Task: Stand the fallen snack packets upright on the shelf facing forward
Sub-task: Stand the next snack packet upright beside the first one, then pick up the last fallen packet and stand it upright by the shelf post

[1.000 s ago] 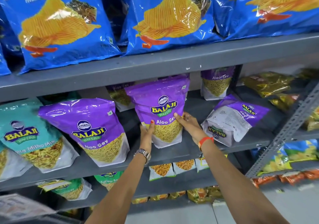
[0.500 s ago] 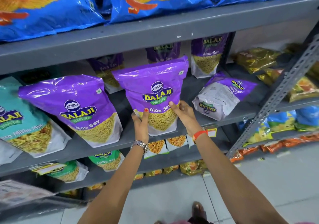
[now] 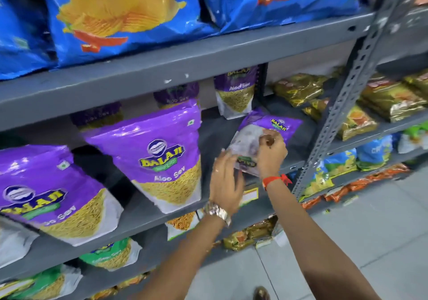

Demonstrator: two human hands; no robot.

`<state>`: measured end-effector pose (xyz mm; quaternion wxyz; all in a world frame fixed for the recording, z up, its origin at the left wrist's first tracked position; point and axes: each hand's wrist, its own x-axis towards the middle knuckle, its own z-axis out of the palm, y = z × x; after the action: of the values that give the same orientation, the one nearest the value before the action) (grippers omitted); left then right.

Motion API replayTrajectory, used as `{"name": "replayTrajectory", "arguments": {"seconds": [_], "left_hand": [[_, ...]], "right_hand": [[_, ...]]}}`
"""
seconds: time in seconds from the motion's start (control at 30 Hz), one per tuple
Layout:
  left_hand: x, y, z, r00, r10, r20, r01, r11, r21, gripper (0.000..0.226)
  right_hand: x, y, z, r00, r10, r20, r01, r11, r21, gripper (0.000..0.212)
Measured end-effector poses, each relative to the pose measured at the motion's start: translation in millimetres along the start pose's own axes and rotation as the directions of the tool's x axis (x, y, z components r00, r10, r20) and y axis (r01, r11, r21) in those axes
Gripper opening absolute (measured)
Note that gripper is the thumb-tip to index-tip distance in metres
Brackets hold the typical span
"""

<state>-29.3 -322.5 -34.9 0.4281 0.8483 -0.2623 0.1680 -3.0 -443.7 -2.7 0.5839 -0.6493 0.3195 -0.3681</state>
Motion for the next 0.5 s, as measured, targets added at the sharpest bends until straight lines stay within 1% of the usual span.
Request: {"name": "replayTrajectory", "arguments": {"seconds": [0.07, 0.1, 0.13, 0.2, 0.23, 0.27, 0.3, 0.33, 0.37, 0.43, 0.47, 0.5], "left_hand": [[38.0, -1.9, 3.1, 0.993, -0.117, -0.023, 0.116, 0.991, -0.063, 0.032], [57.7, -4.6, 7.1, 0.982, -0.189, -0.011, 0.187, 0.978, -0.094, 0.029], [78.1, -7.1, 14.8, 0.961, -0.276, 0.017, 0.276, 0.953, -0.127, 0.028], [110.4, -19.7, 18.2, 0.879, -0.473, 0.056, 0.476, 0.864, -0.167, 0.023], [127.7, -23.3, 27.2, 0.840, -0.531, 0.110, 0.543, 0.826, -0.151, 0.017], [140.9, -28.2, 33.4, 0.800, -0.571, 0.185, 0.593, 0.799, -0.099, 0.017], [151.4, -33.9, 41.6, 0.756, -0.595, 0.273, 0.625, 0.780, -0.031, 0.023], [158.9, -38.8, 48.3, 0.705, -0.614, 0.354, 0.647, 0.762, 0.033, 0.023], [164.1, -44.0, 55.2, 0.662, -0.638, 0.394, 0.678, 0.734, 0.049, 0.026], [166.4, -51.1, 71.4, 0.597, -0.675, 0.434, 0.748, 0.664, 0.003, 0.046], [165.3, -51.5, 76.0, 0.568, -0.697, 0.438, 0.788, 0.614, -0.044, 0.051], [164.7, -53.1, 80.4, 0.550, -0.707, 0.445, 0.814, 0.573, -0.096, 0.050]], "right_hand": [[8.1, 3.5, -4.5, 0.997, 0.020, -0.071, -0.026, 0.996, -0.081, 0.017], [14.3, 6.4, -5.8, 0.995, 0.057, -0.088, -0.064, 0.995, -0.081, 0.017], [23.8, 10.7, -9.0, 0.988, 0.126, -0.094, -0.132, 0.990, -0.058, 0.018], [36.4, 14.1, -12.1, 0.954, 0.300, -0.022, -0.301, 0.954, -0.008, 0.020], [49.4, 18.4, -18.1, 0.926, 0.376, 0.017, -0.376, 0.927, 0.005, 0.022], [59.4, 21.7, -23.5, 0.908, 0.417, 0.046, -0.417, 0.909, -0.005, 0.023], [68.6, 24.4, -28.5, 0.903, 0.426, 0.044, -0.424, 0.904, -0.053, 0.025], [76.1, 26.3, -33.1, 0.912, 0.411, 0.010, -0.406, 0.906, -0.122, 0.027], [82.2, 28.3, -35.9, 0.920, 0.390, -0.024, -0.387, 0.902, -0.190, 0.030], [90.9, 33.3, -37.7, 0.923, 0.384, -0.030, -0.378, 0.886, -0.268, 0.034], [93.7, 35.7, -36.7, 0.917, 0.399, -0.006, -0.382, 0.872, -0.305, 0.036], [95.5, 38.1, -34.9, 0.909, 0.417, 0.019, -0.386, 0.856, -0.344, 0.037]]}}
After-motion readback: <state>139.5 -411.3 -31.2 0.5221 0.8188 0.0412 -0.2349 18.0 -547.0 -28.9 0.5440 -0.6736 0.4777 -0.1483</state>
